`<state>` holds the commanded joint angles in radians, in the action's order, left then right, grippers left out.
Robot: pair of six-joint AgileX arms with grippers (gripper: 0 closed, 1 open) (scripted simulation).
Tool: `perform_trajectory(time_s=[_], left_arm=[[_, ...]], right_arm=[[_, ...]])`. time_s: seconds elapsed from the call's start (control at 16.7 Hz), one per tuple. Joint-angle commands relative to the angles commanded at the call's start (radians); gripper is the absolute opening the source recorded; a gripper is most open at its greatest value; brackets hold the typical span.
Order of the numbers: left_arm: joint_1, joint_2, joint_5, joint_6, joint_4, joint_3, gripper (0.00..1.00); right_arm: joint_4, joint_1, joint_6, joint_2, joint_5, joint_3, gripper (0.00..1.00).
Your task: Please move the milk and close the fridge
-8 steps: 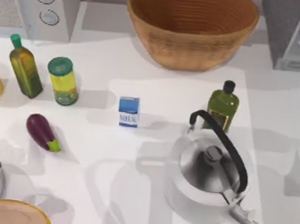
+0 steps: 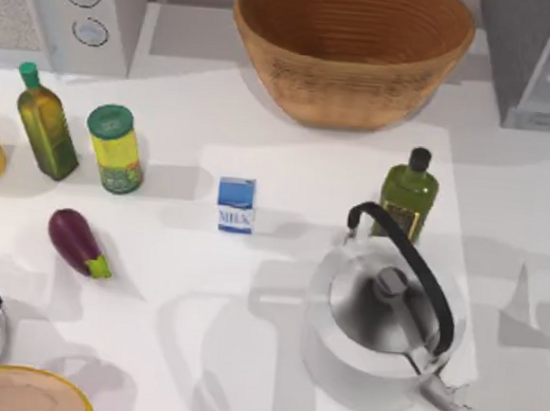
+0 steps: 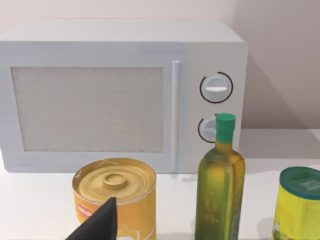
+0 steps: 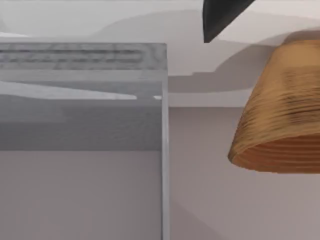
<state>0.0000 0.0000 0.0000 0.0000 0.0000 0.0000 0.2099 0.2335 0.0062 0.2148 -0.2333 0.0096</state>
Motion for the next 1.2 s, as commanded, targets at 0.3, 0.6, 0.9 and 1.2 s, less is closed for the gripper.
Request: perform_trajectory(time_s=[0.3, 0.6, 0.9, 1.2], left_arm=[[0.000, 0.000, 0.000, 0.000, 0.000, 0.000, 1.00], [0.000, 0.000, 0.000, 0.000, 0.000, 0.000, 1.00], [0.000, 0.000, 0.000, 0.000, 0.000, 0.000, 1.00], [0.000, 0.000, 0.000, 0.000, 0.000, 0.000, 1.00]], right_arm=[[0.255, 0.372, 0.004, 0.281, -0.377, 0.003, 1.00], [0.465, 0.634, 0.009, 0.498, -0.639, 0.013, 1.00], [0.520, 0.690, 0.012, 0.553, -0.695, 0.015, 1.00], [0.515, 0.687, 0.017, 0.577, -0.699, 0.042, 1.00]])
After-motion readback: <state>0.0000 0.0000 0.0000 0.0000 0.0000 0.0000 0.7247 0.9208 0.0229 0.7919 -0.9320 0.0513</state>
